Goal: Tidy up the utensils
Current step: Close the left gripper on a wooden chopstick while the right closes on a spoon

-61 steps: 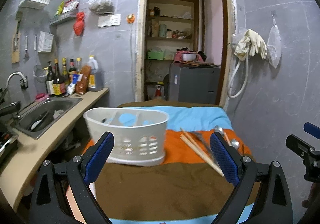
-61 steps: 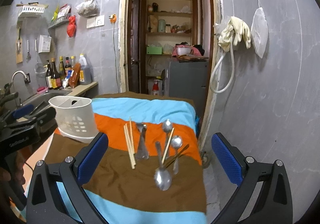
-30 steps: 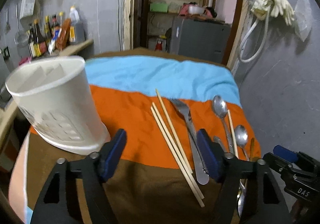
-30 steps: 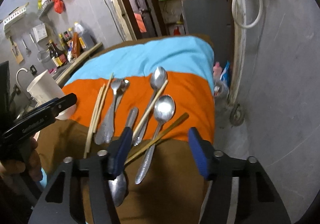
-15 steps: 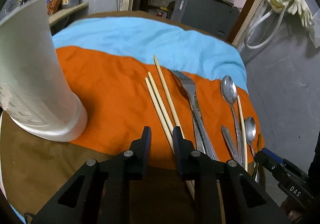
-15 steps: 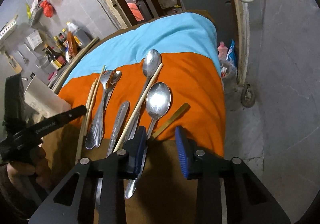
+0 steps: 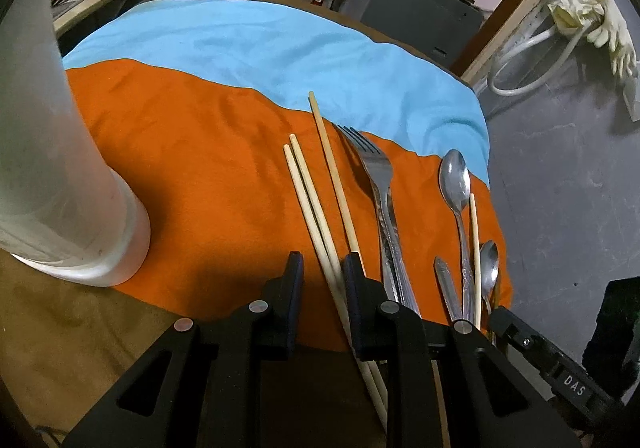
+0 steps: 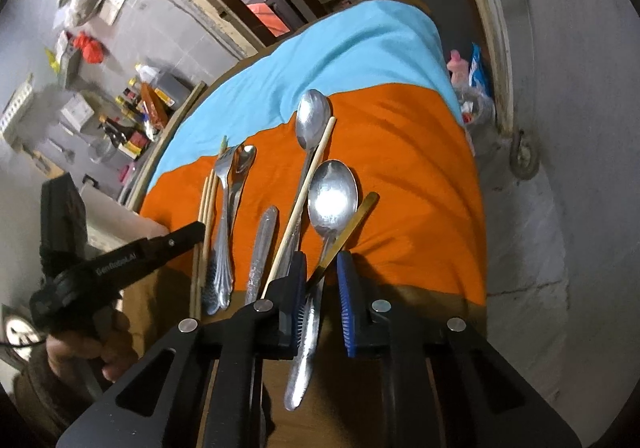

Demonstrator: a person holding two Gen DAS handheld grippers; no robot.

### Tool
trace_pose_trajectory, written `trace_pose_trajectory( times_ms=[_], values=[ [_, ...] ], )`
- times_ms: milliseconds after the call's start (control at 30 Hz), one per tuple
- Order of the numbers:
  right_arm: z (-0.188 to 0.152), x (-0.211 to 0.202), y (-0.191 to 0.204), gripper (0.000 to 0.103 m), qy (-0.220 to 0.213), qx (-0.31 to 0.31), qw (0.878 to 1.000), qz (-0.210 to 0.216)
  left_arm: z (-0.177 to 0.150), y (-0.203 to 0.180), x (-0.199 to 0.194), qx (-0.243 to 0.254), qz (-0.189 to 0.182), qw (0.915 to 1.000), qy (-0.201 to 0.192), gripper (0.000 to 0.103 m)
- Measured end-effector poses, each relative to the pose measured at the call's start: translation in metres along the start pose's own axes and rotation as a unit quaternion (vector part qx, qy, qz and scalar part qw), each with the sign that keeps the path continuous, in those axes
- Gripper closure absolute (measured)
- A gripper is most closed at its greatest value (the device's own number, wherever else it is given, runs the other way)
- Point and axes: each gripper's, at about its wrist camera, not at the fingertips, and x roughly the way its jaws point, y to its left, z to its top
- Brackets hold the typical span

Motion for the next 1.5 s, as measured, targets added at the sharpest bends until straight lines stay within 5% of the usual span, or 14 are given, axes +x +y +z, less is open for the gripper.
trace_pose_trajectory(
  times_ms=[67, 267, 633, 1100, 1500],
  values=[
    [0.0, -0.001, 0.0, 0.091, 0.0, 0.004, 1.0, 0.003, -0.002, -0.001, -0.001, 0.001, -0.009, 1.0, 0.001, 0.097],
    [-0.003, -0.005, 0.006, 0.095, -0.007, -0.008, 1.0, 0.011, -0.015, -0.005, -0.014, 0.001, 0.0, 0.9998, -0.019, 0.101],
    [-0.005, 0.002, 0.024, 0.097, 0.019, -0.044, 0.998, 0.042, -0.034, 0.002, -0.029, 0.0, 0.037, 0.9993, -0.001, 0.101],
    [0.001, 0.018, 0.037, 0.096, 0.08, -0.07, 0.994, 0.015, -0.015, 0.004, -0.015, 0.014, 0.036, 0.9981, 0.048, 0.1],
    [-0.022, -0.007, 0.048, 0.1, 0.052, -0.05, 0.997, -0.01, -0.051, 0.012, -0.053, 0.021, 0.009, 0.9997, -0.006, 0.101]
  ],
)
